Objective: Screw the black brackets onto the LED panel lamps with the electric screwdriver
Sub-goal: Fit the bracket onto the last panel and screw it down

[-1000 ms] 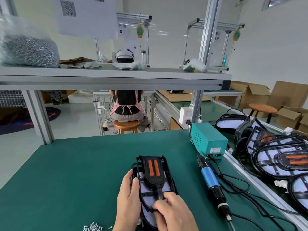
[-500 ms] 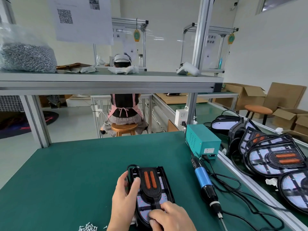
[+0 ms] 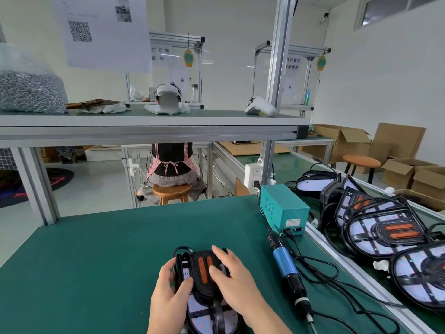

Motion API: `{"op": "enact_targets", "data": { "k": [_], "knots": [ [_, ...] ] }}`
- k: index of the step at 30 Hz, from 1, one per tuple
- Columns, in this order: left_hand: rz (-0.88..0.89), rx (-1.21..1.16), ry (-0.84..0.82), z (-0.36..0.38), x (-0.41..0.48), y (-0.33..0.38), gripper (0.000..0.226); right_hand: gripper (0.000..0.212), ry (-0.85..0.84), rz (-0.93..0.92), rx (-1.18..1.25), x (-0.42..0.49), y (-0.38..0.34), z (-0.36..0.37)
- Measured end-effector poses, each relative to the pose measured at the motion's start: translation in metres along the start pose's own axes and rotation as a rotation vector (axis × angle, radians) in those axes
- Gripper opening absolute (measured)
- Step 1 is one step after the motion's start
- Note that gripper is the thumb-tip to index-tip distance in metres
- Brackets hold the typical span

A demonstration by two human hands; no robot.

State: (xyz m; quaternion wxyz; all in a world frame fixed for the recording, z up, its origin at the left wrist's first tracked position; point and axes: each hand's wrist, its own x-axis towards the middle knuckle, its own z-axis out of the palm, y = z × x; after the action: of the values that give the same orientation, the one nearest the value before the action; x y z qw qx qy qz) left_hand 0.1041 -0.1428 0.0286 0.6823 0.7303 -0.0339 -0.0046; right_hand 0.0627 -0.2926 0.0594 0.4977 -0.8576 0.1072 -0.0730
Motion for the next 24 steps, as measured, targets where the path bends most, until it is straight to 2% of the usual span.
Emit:
{"op": "enact_targets", "data": {
  "k": [10,24],
  "knots": [
    [0.021,0.028,0.014,0.004,0.001,-0.002,0.046,0.037,0.048,-0.013,0.212,0.008,0.018,-0.003],
    [0.017,0.235,-0.031,0.003,-0.024,0.004,0.051,0.032,0.036,-0.012,0.285,-0.008,0.014,-0.007]
  ]
}}
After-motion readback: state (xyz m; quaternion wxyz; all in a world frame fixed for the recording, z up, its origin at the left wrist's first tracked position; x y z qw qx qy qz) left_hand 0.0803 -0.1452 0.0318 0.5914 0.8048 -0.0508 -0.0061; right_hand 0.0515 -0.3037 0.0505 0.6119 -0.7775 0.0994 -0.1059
